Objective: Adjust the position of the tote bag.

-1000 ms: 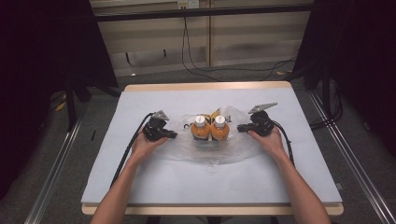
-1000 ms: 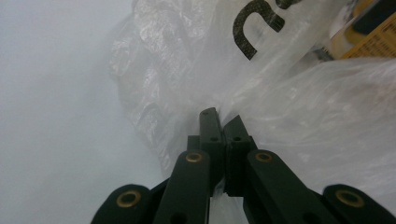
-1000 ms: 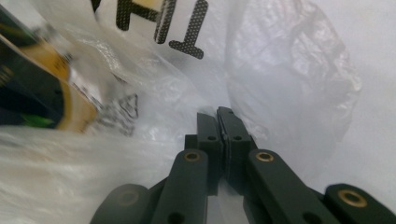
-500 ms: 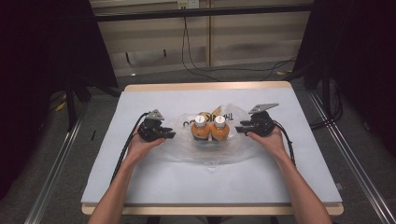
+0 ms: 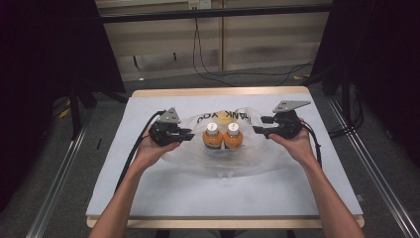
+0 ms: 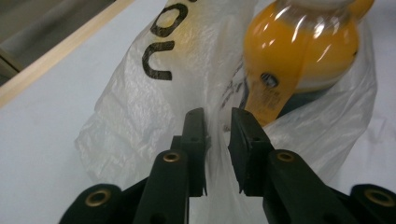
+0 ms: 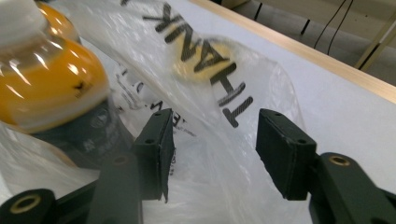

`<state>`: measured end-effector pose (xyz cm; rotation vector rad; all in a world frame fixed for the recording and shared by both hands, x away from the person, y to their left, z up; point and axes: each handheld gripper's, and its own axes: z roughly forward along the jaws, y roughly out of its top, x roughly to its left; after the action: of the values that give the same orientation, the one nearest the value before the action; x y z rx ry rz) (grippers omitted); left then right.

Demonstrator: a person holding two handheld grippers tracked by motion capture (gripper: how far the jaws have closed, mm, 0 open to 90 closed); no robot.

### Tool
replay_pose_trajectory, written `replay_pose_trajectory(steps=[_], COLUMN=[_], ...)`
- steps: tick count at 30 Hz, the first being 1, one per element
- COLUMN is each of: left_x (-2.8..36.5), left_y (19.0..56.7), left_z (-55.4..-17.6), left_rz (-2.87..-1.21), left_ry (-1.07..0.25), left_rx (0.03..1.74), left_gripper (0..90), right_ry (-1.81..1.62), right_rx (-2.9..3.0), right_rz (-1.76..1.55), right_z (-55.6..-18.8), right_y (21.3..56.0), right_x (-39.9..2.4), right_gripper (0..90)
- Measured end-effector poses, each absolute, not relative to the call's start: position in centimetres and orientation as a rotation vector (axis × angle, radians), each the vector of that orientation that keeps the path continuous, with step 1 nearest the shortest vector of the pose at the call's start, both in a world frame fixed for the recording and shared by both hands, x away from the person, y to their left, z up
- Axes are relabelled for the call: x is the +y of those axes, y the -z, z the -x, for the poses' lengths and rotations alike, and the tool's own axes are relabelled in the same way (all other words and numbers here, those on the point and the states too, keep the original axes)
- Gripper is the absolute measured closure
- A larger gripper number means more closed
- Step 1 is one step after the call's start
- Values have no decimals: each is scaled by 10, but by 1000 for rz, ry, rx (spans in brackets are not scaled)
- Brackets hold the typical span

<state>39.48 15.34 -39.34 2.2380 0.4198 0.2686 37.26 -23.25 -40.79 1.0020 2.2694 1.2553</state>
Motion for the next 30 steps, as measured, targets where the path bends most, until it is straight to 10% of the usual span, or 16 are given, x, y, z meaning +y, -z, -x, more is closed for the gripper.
replay_pose_trajectory(steps=[12,20,30], left_x=[154,132,107], left_y=[357,382,435], left_z=[-384,-391,-420], left_rz=[-2222,-2337,-2535], left_ry=[-346,-229,-144], left_rx=[374,272,330], left_gripper=[644,894,900], right_ry=[-1293,-1261,-1076], right_rx=[2385,2505,2673], right_rz=[-882,-813,-826], right_z=[-360,-370,-390], right_y=[395,404,438], right_x=[-219,-199,-190], right_gripper=[688,853,900])
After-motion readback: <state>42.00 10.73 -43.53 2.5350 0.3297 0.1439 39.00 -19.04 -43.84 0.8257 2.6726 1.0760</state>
